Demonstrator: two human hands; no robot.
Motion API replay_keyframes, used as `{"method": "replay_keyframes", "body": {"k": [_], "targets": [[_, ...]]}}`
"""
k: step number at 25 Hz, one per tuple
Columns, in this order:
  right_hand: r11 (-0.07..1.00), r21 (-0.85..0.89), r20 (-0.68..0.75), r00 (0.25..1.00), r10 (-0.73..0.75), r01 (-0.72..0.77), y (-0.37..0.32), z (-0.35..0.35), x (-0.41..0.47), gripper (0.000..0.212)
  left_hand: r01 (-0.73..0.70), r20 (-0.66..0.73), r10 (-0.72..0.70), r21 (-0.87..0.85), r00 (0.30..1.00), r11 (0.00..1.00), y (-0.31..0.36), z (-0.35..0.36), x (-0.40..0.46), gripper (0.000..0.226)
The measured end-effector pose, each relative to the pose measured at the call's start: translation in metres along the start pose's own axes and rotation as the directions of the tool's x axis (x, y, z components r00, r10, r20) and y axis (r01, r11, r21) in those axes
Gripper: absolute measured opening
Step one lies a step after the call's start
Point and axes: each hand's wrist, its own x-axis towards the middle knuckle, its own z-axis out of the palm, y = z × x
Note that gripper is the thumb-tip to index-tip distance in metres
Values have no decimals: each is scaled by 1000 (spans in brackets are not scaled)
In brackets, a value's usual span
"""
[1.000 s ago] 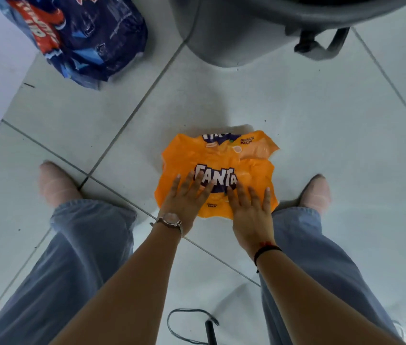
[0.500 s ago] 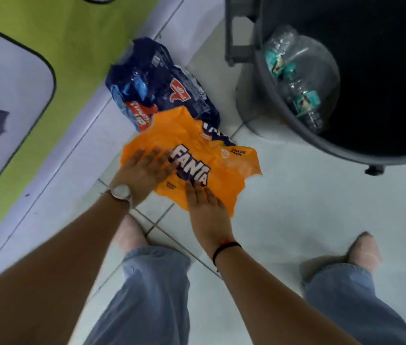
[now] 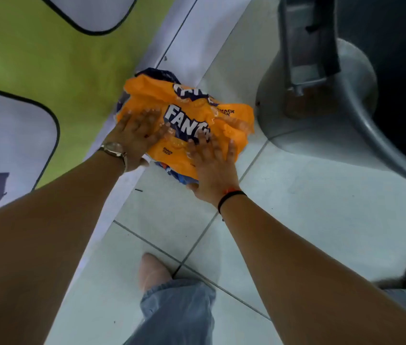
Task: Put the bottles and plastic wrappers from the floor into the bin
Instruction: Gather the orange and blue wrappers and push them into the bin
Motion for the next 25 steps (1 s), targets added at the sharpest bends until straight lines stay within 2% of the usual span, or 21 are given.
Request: {"method": "replay_keyframes", "body": {"k": [2,4,6,8,10,11,14,18,25], "targets": [[999,16,26,999,44,-44,0,14,7,103,-26,53,23,67,998,997,2,10,11,112],[995,27,20,995,94,-95,-3,26,12,102,-7,42,5,47,999,999,9,17,24,117],[993,29,-32,993,116,-115,-3,34,19,82,19,-3,-19,-6,1000,1000,16,23,33,113],[993,49,-50,993,111,-109,-2,33,23,61,1,-77,-8,-87,997,996,19,24,34,92],[991,80,-37,993,108,-105,0,25,23,54,9,-140,-32,-162,990,987,20,20,31,67],[991,88,-30,994,107,-104,0,20,19,53,30,-128,-53,-176,990,984,22,17,27,62],[995,58,8,996,84,-84,0,-1,-12,54,60,-93,-75,-159,993,985,38,3,1,60],[999,50,7,1000,-12,11,-8,-43,-75,56,71,-156,-105,-209,982,975,64,-28,-65,63],[988,85,-74,990,-124,130,-39,-159,-169,53,233,-234,-306,-292,923,927,84,-150,-178,63]]}}
